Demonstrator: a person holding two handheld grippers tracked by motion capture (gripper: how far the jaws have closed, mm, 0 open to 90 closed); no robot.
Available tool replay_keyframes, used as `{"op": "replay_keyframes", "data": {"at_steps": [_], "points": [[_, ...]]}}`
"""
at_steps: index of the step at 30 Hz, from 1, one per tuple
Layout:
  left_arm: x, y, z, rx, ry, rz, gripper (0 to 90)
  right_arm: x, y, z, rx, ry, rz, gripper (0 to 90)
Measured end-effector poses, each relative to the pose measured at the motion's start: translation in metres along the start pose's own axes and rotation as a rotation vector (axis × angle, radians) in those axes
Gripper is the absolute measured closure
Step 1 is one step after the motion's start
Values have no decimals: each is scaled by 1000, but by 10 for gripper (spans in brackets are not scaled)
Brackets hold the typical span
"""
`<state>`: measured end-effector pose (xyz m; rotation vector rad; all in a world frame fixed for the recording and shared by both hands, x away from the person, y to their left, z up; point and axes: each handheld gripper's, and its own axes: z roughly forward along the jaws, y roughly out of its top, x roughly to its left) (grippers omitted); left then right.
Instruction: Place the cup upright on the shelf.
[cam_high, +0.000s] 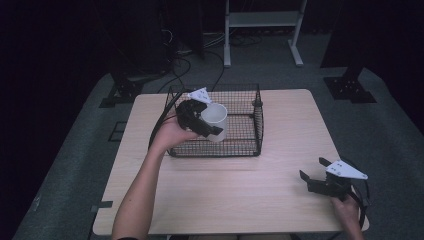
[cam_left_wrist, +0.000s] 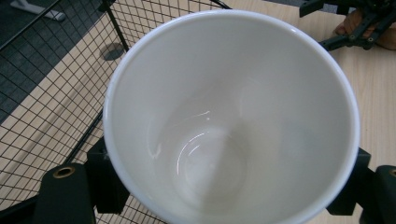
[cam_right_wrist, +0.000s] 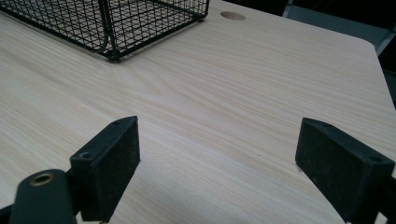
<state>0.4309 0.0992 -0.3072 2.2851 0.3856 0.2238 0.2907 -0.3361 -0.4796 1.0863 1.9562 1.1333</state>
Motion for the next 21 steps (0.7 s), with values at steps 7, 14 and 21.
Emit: {"op": "replay_keyframes", "data": {"at_steps": [7,14,21], "points": [[9,5,7,13,3,-10,209,0,0,0,1,0,-2,131],[19,8,15,24,4,-19,209,0,0,0,-1,1,0,131],[31,9,24,38,6,-36,210,0,0,0,-1,2,-2,131]]}}
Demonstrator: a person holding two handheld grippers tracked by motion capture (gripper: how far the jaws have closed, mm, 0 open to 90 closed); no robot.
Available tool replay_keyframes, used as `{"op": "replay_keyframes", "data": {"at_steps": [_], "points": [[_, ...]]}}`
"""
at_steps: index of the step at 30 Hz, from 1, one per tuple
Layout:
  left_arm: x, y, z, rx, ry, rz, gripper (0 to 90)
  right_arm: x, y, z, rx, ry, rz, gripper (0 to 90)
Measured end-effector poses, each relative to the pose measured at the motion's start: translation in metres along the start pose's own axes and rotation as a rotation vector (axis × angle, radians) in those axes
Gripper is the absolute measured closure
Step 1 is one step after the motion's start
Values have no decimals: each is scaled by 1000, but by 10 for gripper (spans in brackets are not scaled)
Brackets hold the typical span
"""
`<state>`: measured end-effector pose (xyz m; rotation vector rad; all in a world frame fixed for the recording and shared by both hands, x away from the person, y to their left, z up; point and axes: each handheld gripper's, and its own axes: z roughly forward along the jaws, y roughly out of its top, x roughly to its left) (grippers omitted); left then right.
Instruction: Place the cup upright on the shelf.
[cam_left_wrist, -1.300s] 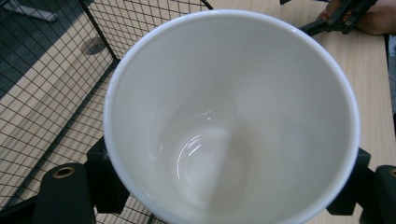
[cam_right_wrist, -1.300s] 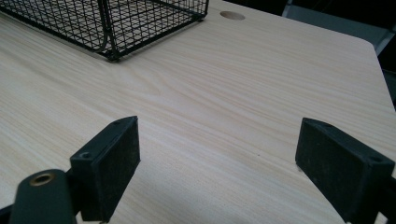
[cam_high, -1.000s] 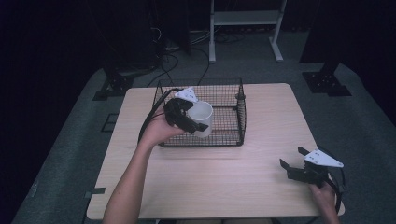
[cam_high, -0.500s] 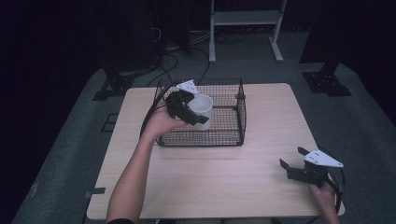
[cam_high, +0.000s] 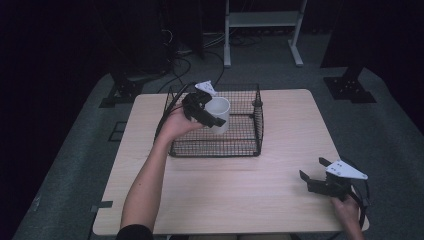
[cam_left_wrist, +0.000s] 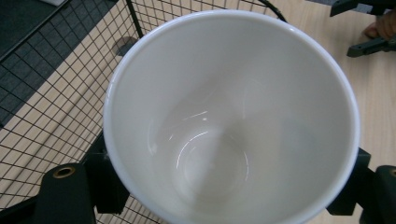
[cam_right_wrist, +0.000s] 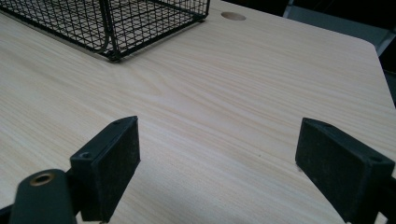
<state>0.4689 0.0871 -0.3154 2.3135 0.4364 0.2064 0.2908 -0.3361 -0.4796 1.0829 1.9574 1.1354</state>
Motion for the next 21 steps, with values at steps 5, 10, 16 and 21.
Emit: {"op": "replay_keyframes", "data": {"at_steps": [5,10,16,21], "points": [[6,-2,8,11,-5,-17,209,0,0,0,0,0,1,131],[10,-3,14,12,-9,-25,209,0,0,0,-1,1,-3,131],[17,-6,22,22,-8,-42,209,0,0,0,-2,2,-3,131],[19,-9,28,31,-11,-49,209,0,0,0,-3,3,-3,131]]}}
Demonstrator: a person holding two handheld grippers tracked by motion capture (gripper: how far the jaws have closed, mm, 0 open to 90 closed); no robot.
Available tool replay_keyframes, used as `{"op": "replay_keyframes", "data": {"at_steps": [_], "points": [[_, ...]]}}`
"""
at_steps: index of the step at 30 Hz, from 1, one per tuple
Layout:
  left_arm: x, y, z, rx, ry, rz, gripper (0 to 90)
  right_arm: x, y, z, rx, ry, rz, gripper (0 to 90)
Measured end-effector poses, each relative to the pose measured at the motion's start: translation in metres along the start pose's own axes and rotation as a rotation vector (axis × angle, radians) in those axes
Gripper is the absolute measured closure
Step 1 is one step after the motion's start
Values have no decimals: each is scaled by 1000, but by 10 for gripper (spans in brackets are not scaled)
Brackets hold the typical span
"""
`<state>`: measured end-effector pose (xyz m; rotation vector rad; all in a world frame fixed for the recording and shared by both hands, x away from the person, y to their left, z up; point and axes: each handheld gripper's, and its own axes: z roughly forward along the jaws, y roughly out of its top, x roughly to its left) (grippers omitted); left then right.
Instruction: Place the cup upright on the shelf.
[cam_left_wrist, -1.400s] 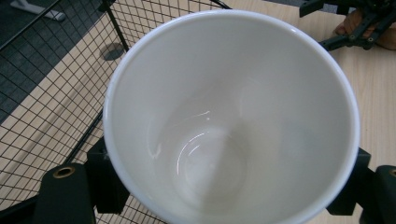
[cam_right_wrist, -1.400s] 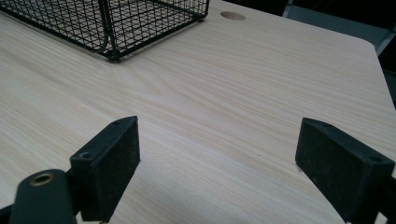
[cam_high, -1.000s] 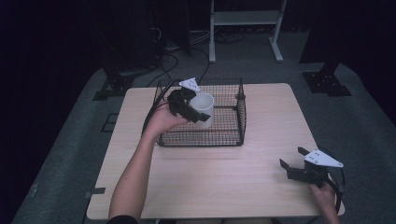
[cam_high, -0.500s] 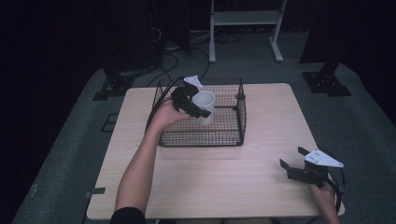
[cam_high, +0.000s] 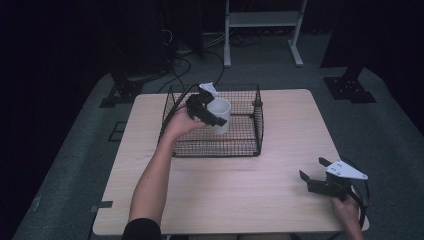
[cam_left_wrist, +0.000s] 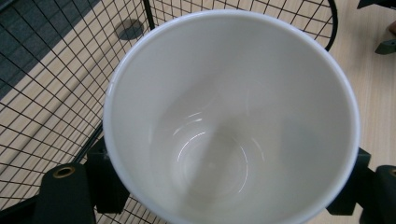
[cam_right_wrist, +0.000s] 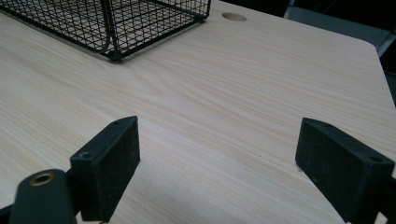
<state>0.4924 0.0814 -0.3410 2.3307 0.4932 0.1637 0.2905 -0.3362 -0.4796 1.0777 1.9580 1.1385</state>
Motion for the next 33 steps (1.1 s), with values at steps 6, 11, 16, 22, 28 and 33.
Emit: {"op": "replay_keyframes", "data": {"at_steps": [6,11,16,22,28,33], "points": [[3,-2,7,15,-6,-8,210,0,0,0,-1,1,1,131],[4,-3,16,32,-15,-13,210,0,0,0,-1,2,0,131],[7,-6,27,52,-23,-19,210,0,0,0,-2,3,1,131],[11,-9,36,63,-29,-29,209,0,0,0,-3,2,1,131],[15,-15,42,78,-22,-46,209,0,0,0,-4,2,2,131],[19,-20,47,92,-16,-53,209,0,0,0,-4,2,2,131]]}}
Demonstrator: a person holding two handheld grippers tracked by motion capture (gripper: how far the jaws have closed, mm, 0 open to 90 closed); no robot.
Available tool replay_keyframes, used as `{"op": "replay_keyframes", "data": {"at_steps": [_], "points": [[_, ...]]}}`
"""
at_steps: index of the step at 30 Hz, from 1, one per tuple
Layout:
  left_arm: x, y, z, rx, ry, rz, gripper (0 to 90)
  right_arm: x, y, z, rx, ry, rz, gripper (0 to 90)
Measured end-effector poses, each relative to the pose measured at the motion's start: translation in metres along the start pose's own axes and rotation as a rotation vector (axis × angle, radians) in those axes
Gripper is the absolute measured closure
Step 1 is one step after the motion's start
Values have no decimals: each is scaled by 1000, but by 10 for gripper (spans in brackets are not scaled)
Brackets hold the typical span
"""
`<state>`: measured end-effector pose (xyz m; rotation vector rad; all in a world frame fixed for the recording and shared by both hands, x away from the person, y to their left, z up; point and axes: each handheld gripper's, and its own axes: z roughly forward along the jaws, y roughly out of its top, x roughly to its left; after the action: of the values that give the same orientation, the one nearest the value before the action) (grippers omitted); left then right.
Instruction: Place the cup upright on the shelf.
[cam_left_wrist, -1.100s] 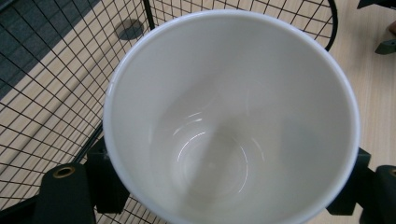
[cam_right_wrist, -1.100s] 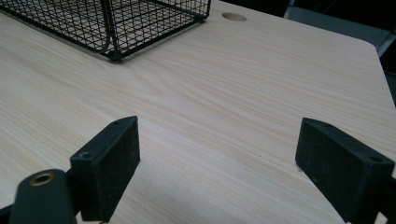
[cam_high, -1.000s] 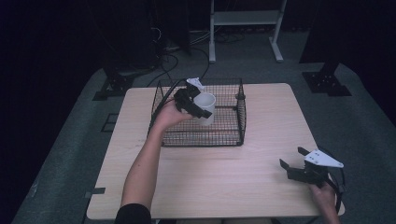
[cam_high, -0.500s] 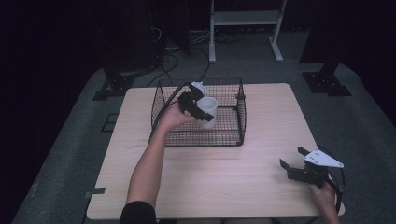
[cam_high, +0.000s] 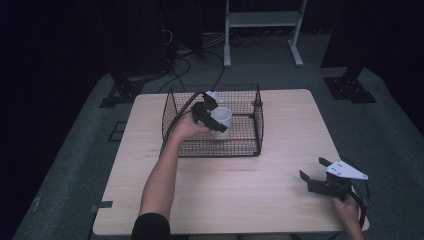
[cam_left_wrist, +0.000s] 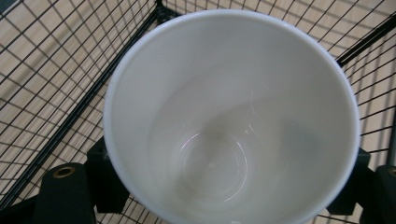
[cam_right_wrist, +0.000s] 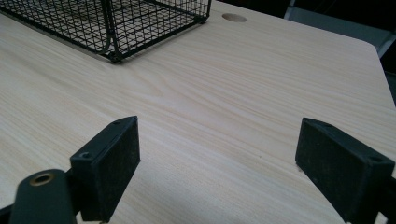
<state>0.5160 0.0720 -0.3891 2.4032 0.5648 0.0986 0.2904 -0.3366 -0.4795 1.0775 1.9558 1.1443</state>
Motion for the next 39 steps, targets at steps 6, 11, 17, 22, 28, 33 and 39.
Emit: {"op": "replay_keyframes", "data": {"at_steps": [6,11,17,22,28,33,39], "points": [[4,-5,5,22,7,-8,210,0,0,0,1,-1,0,131],[6,-7,9,25,10,-15,209,0,0,0,0,0,0,131],[7,-10,15,49,8,-13,209,0,0,0,0,-1,1,131],[9,-11,15,47,3,-11,209,0,0,0,0,-1,0,131],[8,-14,13,52,4,-16,207,0,0,0,0,-1,0,131],[8,-15,12,63,3,-27,207,0,0,0,0,-1,-5,131],[7,-15,11,63,3,-18,196,0,0,0,0,-2,-2,131]]}}
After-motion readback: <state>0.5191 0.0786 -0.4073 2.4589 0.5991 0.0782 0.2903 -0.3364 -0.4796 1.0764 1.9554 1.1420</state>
